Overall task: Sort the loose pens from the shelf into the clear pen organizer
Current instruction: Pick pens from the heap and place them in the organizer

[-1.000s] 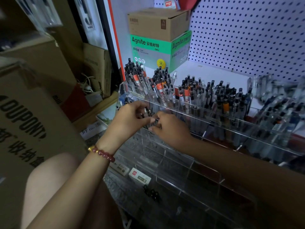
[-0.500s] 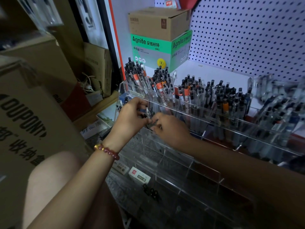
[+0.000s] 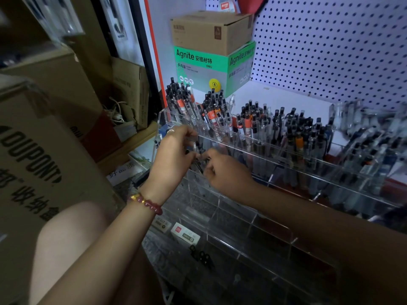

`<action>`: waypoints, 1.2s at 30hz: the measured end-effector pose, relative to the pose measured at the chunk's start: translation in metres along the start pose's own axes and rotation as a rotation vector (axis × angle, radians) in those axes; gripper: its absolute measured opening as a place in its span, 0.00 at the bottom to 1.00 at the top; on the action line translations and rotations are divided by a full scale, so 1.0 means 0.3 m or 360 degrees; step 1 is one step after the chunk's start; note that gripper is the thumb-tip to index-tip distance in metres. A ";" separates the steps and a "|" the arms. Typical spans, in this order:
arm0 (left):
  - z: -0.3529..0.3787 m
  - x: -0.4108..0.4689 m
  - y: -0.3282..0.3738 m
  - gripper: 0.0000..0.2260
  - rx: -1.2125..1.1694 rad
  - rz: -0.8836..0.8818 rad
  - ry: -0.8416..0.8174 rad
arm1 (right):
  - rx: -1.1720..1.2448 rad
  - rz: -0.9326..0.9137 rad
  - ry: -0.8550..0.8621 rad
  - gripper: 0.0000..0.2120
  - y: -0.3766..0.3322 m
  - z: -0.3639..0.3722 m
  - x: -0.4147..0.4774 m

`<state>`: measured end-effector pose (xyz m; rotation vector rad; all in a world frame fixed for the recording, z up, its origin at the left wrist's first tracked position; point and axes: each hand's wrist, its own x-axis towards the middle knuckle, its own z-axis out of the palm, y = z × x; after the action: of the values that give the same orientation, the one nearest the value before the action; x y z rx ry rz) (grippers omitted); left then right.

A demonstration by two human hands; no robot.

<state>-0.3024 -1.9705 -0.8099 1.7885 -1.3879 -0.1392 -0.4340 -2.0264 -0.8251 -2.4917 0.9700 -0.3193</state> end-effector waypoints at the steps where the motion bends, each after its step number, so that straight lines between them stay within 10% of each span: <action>1: 0.002 0.001 0.000 0.17 0.0032 0.0051 0.0010 | -0.0004 -0.0005 0.0000 0.15 0.000 0.000 0.000; 36: 0.029 -0.013 -0.021 0.14 0.0106 -0.0130 -0.0092 | 0.0074 -0.0037 -0.0034 0.16 0.021 0.022 0.003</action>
<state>-0.3038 -1.9719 -0.8213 1.9110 -1.3747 -0.1914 -0.4347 -2.0291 -0.8340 -2.4605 0.9157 -0.3184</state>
